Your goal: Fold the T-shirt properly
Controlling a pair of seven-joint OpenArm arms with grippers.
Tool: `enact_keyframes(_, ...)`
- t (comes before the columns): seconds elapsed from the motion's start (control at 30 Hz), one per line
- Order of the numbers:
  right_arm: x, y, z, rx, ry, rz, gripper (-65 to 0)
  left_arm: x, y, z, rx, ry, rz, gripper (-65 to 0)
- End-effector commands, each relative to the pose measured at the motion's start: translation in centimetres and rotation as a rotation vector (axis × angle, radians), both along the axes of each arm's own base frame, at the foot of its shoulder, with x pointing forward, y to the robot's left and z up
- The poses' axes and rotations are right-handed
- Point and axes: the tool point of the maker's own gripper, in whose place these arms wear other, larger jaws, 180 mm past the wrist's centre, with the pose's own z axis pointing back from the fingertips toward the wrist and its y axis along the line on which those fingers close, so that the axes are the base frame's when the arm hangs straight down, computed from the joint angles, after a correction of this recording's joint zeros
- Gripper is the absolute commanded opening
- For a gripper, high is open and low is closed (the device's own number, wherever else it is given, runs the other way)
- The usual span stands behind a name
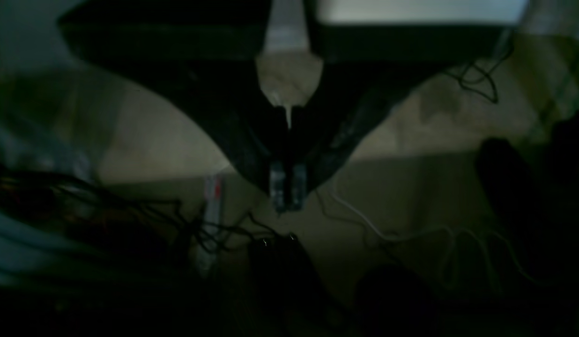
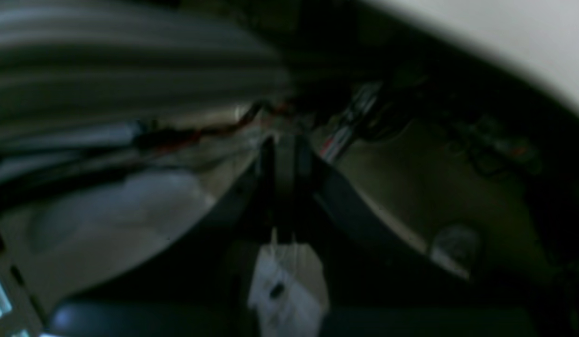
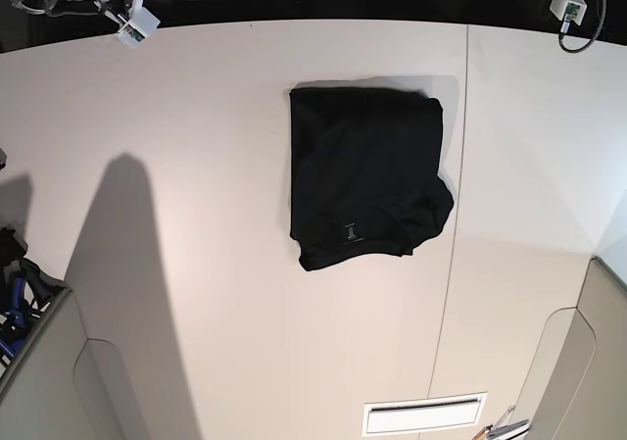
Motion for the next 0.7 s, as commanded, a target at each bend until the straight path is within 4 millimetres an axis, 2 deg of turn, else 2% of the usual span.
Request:
enact_keyframes(0.0, -0.1, -0.1, 0.3, 0.010, -0.003, 0.025, -65.0, -0.8, 0.0, -0.1, -0.006, 0.011, 0.000, -65.0)
enact_keyframes(0.23, -5.0, -0.9, -1.6, -0.013, 0.150, 0.190, -65.0, -6.1, -1.7, -5.3, -0.128, 0.127, 0.075, -65.0)
enact_keyframes(0.33, -6.2, -1.1, -3.3, -0.037, 0.166, 0.238, -65.0, -8.1, -2.2, -7.7, -0.157, 0.110, 0.134, -65.0)
enact_keyframes(0.4, -7.7, -1.1, -4.5, -0.048, 0.205, 0.258, -65.0, -9.3, -2.6, -9.3, -0.165, 0.110, 0.153, -65.0)
enact_keyframes(0.5, -10.4, -0.7, -6.1, -0.018, 0.274, 0.232, -65.0, -10.6, -3.4, -11.7, -0.185, 0.165, 0.158, -65.0)
enact_keyframes(0.57, -11.7, -0.9, -7.6, -0.028, 0.283, 0.229, -65.0, -10.6, -3.9, -13.2, -0.202, 0.196, 0.146, -65.0)
enact_keyframes(0.67, -13.9, -1.9, -10.2, -0.099, 0.295, 0.312, -65.0, -10.8, -4.4, -14.9, -0.215, 0.249, 0.104, -64.9)
